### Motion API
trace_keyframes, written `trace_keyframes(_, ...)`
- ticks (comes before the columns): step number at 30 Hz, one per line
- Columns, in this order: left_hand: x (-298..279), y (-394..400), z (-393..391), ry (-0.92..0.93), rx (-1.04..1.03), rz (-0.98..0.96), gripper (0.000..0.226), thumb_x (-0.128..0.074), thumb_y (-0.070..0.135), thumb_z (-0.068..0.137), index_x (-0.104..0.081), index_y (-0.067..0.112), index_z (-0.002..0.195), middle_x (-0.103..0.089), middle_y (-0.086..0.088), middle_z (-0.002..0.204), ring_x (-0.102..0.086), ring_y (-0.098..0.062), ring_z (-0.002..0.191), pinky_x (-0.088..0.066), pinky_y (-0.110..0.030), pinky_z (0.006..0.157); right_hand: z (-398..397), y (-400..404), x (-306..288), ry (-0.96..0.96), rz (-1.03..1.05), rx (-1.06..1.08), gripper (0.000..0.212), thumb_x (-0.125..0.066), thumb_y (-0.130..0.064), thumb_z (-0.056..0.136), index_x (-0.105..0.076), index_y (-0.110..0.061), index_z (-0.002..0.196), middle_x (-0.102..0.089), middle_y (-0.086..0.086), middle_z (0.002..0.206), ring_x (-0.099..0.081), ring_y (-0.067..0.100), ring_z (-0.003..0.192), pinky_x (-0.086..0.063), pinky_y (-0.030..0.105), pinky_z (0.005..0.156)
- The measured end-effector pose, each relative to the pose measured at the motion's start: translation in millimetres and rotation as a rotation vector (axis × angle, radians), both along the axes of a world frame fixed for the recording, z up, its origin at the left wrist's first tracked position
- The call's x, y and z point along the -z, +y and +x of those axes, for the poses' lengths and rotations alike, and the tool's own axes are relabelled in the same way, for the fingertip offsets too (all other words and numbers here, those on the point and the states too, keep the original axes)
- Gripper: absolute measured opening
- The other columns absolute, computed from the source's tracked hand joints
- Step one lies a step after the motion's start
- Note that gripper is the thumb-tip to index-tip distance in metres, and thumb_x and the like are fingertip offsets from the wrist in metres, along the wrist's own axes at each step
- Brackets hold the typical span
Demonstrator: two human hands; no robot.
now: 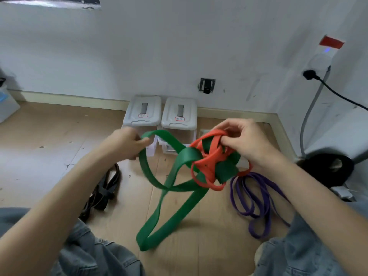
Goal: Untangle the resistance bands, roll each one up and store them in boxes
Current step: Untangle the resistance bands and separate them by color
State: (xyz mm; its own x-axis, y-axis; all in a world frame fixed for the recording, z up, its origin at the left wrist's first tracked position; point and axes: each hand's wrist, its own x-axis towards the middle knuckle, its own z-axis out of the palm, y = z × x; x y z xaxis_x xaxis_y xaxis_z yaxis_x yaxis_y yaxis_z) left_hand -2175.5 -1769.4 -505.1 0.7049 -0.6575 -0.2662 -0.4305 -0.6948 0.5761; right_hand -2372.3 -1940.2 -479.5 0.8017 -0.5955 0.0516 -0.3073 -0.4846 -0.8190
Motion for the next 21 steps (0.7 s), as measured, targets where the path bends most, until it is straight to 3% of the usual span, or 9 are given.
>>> trace_keyframes(2, 6.9, -3.1, -11.2, -0.091, 0.145, 0.177, 0.050, -0.059, 0.028, 0.088, -0.048, 0.001, 0.129, -0.057, -0.016, 0.123, -0.056, -0.025, 0.103, -0.044, -0.034, 0.090, 1.1, 2.1, -7.6, -0.134, 0.164, -0.043, 0.025, -0.063, 0.002, 0.082, -0.069, -0.022, 0.081, -0.072, -0.002, 0.081, -0.067, 0.010, 0.076, -0.052, 0.018, 0.064)
trace_keyframes(4, 8.2, -7.3, -20.8, 0.082, 0.370, 0.072, 0.073, -0.066, 0.020, 0.085, -0.025, 0.017, 0.145, -0.040, -0.004, 0.145, -0.041, -0.021, 0.130, -0.036, -0.035, 0.105, 3.0, 4.5, -11.2, -0.225, 0.279, -0.078, 0.027, -0.060, 0.006, 0.083, -0.069, -0.019, 0.082, -0.072, 0.004, 0.085, -0.068, 0.014, 0.076, -0.054, 0.020, 0.062)
trace_keyframes(6, 8.1, -8.6, -27.6, 0.482, 0.538, -0.146, 0.065, -0.064, 0.005, 0.086, -0.035, 0.028, 0.140, -0.052, 0.004, 0.136, -0.047, -0.012, 0.127, -0.044, -0.031, 0.100, 4.7, 6.4, -13.1, -0.293, 0.374, -0.059, 0.028, -0.056, 0.009, 0.085, -0.069, -0.015, 0.082, -0.072, 0.007, 0.083, -0.067, 0.019, 0.074, -0.057, 0.025, 0.064)
trace_keyframes(8, 12.2, -7.7, -32.0, 0.751, 0.508, -0.274, 0.044, -0.057, 0.005, 0.090, -0.051, 0.028, 0.127, -0.065, 0.003, 0.121, -0.059, -0.012, 0.114, -0.050, -0.021, 0.089, 5.3, 2.8, -13.9, -0.372, 0.470, 0.039, 0.029, -0.053, 0.011, 0.086, -0.067, -0.014, 0.080, -0.071, 0.006, 0.079, -0.066, 0.019, 0.071, -0.056, 0.023, 0.061)
trace_keyframes(10, 15.0, -9.2, -36.6, 0.874, 0.386, -0.314, 0.026, -0.052, 0.029, 0.093, -0.062, 0.025, 0.117, -0.068, -0.005, 0.115, -0.062, -0.020, 0.110, -0.052, -0.027, 0.090, 3.2, -4.2, -14.4, -0.424, 0.541, 0.164, 0.029, -0.052, 0.009, 0.087, -0.067, -0.015, 0.079, -0.070, 0.004, 0.076, -0.066, 0.017, 0.068, -0.054, 0.021, 0.057)
trace_keyframes(13, 14.7, -7.9, -34.9, 0.906, 0.340, -0.299, 0.052, -0.046, 0.063, 0.080, -0.063, 0.026, 0.112, -0.069, -0.005, 0.111, -0.065, -0.022, 0.104, -0.053, -0.032, 0.086, -0.1, -10.7, -8.7, -0.424, 0.547, 0.230, 0.027, -0.054, 0.007, 0.087, -0.066, -0.016, 0.079, -0.069, 0.004, 0.079, -0.066, 0.018, 0.072, -0.056, 0.024, 0.061)
trace_keyframes(17, -5.1, -5.0, -27.8, 0.807, 0.332, -0.495, 0.052, -0.076, 0.027, 0.065, -0.059, 0.032, 0.114, -0.073, 0.001, 0.095, -0.070, -0.013, 0.082, -0.054, -0.020, 0.069, -0.5, -16.4, -1.8, -0.109, 0.153, 0.097, 0.028, -0.056, 0.010, 0.084, -0.062, -0.017, 0.085, -0.066, 0.008, 0.097, -0.063, 0.020, 0.091, -0.051, 0.017, 0.066)
trace_keyframes(19, -14.9, -7.8, -28.4, 0.702, 0.269, -0.580, 0.053, -0.077, 0.022, 0.063, -0.060, 0.025, 0.113, -0.074, 0.001, 0.093, -0.068, -0.009, 0.078, -0.052, -0.017, 0.065, -5.0, -16.6, -4.3, 0.291, -0.061, -0.150, 0.029, -0.064, -0.002, 0.083, -0.059, -0.018, 0.107, -0.061, 0.003, 0.116, -0.056, 0.013, 0.106, -0.047, 0.013, 0.074)
trace_keyframes(21, -21.6, -11.6, -39.1, 0.505, 0.282, -0.580, 0.041, -0.076, 0.011, 0.070, -0.062, 0.021, 0.108, -0.074, 0.002, 0.093, -0.069, -0.008, 0.080, -0.051, -0.016, 0.065, -8.0, -12.3, -1.3, 0.497, -0.141, -0.361, 0.059, -0.069, -0.020, 0.081, -0.043, -0.026, 0.133, -0.045, -0.006, 0.138, -0.044, 0.007, 0.121, -0.040, 0.020, 0.095)
